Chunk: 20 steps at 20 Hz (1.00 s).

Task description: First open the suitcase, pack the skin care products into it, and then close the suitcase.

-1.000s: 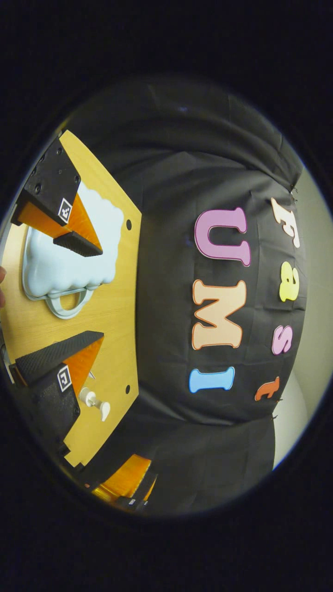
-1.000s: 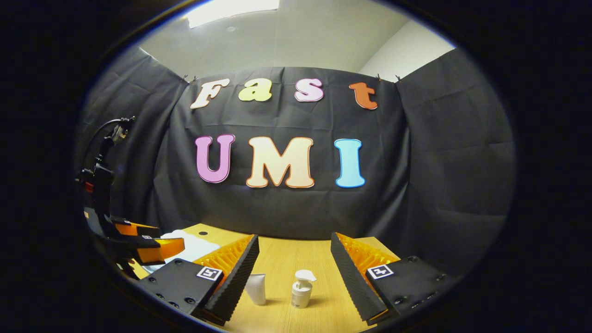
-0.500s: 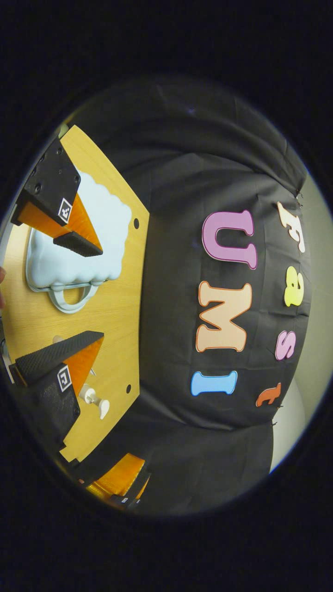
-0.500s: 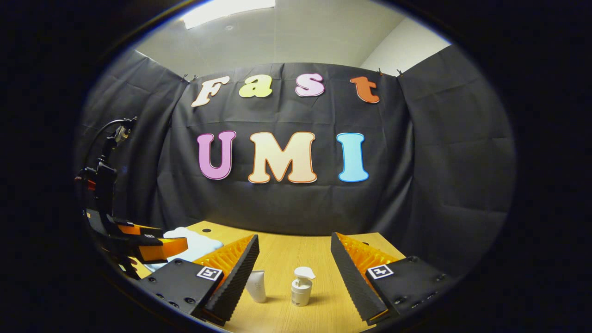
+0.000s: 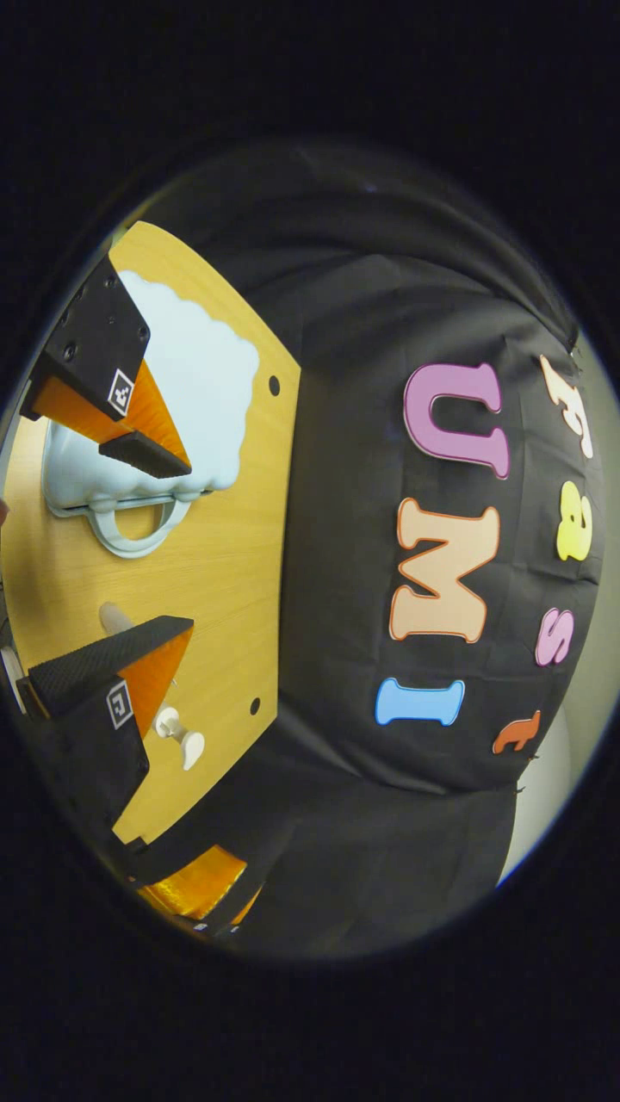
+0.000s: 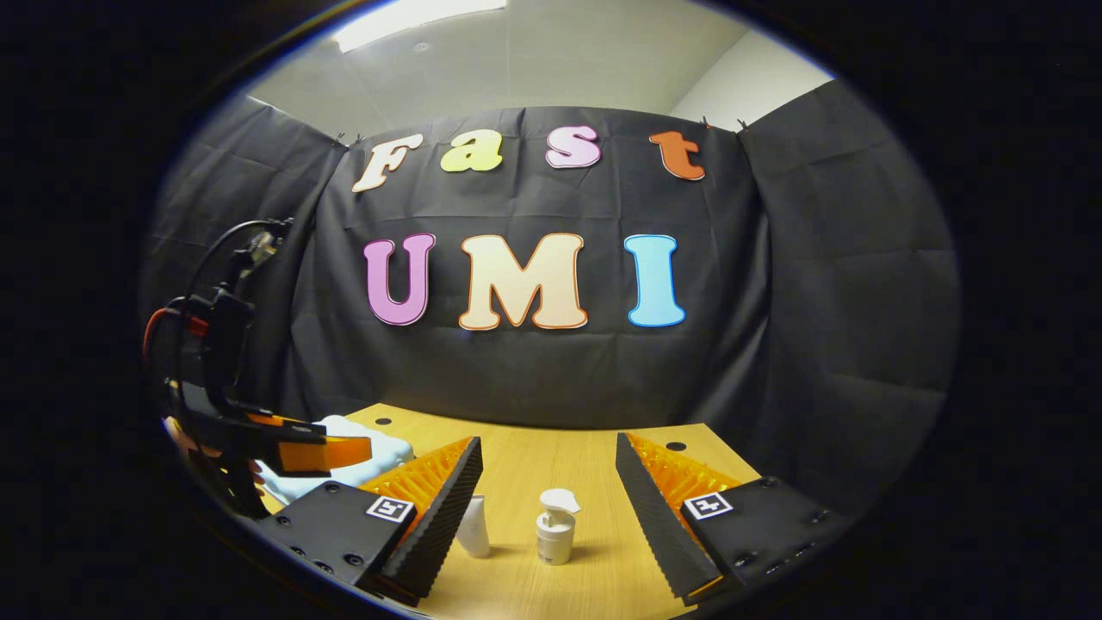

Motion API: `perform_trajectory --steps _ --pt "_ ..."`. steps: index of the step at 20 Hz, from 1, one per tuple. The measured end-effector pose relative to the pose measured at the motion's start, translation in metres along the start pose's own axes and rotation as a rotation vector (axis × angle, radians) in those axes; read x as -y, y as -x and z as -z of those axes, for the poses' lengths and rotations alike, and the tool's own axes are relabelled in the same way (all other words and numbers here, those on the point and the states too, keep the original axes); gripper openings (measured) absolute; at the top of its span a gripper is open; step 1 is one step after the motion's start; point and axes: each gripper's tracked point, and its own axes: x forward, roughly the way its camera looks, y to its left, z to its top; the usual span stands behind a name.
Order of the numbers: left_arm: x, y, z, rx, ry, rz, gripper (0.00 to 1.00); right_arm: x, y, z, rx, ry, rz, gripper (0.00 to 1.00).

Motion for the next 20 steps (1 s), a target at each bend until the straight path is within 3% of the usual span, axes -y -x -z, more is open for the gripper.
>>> perform_trajectory --steps 5,11,14,15,16,18,19,20 --pt "-0.002 -0.046 0.013 -0.184 -0.054 0.017 0.95 0.014 0.000 0.005 -0.018 0.002 0.023 0.98" --pt "0.004 -0.088 0.033 -0.416 -0.006 0.031 0.92 0.031 -0.004 0.006 -0.021 0.025 0.057 0.98" --pt "0.004 -0.100 0.052 -0.532 0.010 0.024 0.82 0.037 -0.007 0.012 -0.034 0.028 0.063 0.98" --pt "0.005 -0.103 0.058 -0.566 0.010 0.018 0.83 0.039 -0.007 0.011 -0.036 0.032 0.065 0.98" --pt "0.003 -0.106 0.064 -0.599 0.009 0.011 0.71 0.041 -0.007 0.012 -0.036 0.036 0.067 0.98" --pt "0.000 -0.108 0.076 -0.670 0.013 -0.007 0.63 0.043 -0.008 0.012 -0.035 0.040 0.067 0.98" --pt "-0.001 -0.109 0.082 -0.704 0.025 -0.019 0.65 0.045 -0.009 0.012 -0.035 0.042 0.068 0.98" --pt "-0.001 -0.110 0.089 -0.739 0.036 -0.025 0.58 0.048 -0.010 0.013 -0.036 0.046 0.072 0.98"
